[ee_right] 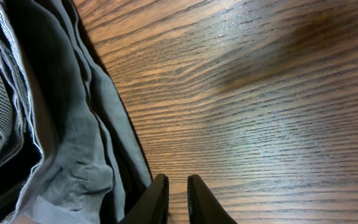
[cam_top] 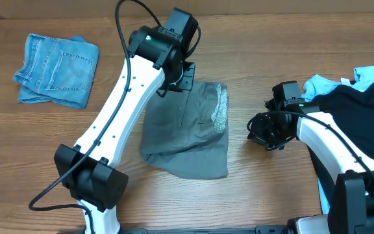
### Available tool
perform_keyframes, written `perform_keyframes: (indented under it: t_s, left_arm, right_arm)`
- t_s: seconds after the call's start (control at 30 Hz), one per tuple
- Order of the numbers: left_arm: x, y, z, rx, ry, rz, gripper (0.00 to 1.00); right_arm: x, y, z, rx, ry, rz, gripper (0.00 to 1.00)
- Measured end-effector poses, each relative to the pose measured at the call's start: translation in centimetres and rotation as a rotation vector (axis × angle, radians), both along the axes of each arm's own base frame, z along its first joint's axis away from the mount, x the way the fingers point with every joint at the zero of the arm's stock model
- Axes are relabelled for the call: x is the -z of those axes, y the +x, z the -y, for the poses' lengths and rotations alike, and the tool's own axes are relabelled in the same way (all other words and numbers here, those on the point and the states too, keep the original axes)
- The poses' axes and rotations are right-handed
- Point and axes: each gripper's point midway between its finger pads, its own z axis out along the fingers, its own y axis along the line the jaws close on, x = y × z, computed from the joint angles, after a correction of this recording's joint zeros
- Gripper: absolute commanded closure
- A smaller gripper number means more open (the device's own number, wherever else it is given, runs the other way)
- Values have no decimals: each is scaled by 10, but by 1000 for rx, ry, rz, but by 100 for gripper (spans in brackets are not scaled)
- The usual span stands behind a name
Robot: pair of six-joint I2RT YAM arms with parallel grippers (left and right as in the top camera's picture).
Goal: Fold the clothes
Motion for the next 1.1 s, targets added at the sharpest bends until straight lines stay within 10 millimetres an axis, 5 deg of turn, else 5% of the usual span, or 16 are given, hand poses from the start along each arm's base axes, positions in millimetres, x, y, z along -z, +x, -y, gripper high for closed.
perform_keyframes:
  t_s: [0.1, 0.2, 0.37, 0.43, 0.67, 0.83, 0.97, 1.1]
  left_arm:
    - [28, 3, 2, 14, 7, -24, 96]
    - [77, -9, 12, 54, -30, -134, 96]
    - [148, -64, 48, 147, -143, -353, 96]
    - [160, -82, 61, 184, -163, -390, 96]
    - [165, -115, 80, 263, -150, -445, 96]
    - [159, -124, 63, 232, -116, -516, 87]
    - [131, -94, 57, 202, -152, -465, 72]
    - [102, -44, 45, 169, -196, -326, 73]
  right_arm:
    - [0, -1, 0, 0, 0, -5, 85]
    - [0, -3, 0, 0, -1, -11, 86]
    - [0, -5, 1, 0, -2, -23, 86]
    - [0, -5, 1, 0, -2, -24, 86]
    - [-3, -5, -1, -6, 8, -23, 86]
    - [-37, 16, -29, -89, 171, 69, 81]
    - [-70, 31, -60, -179, 336, 172, 81]
    - [-75, 17, -89, -267, 374, 162, 87]
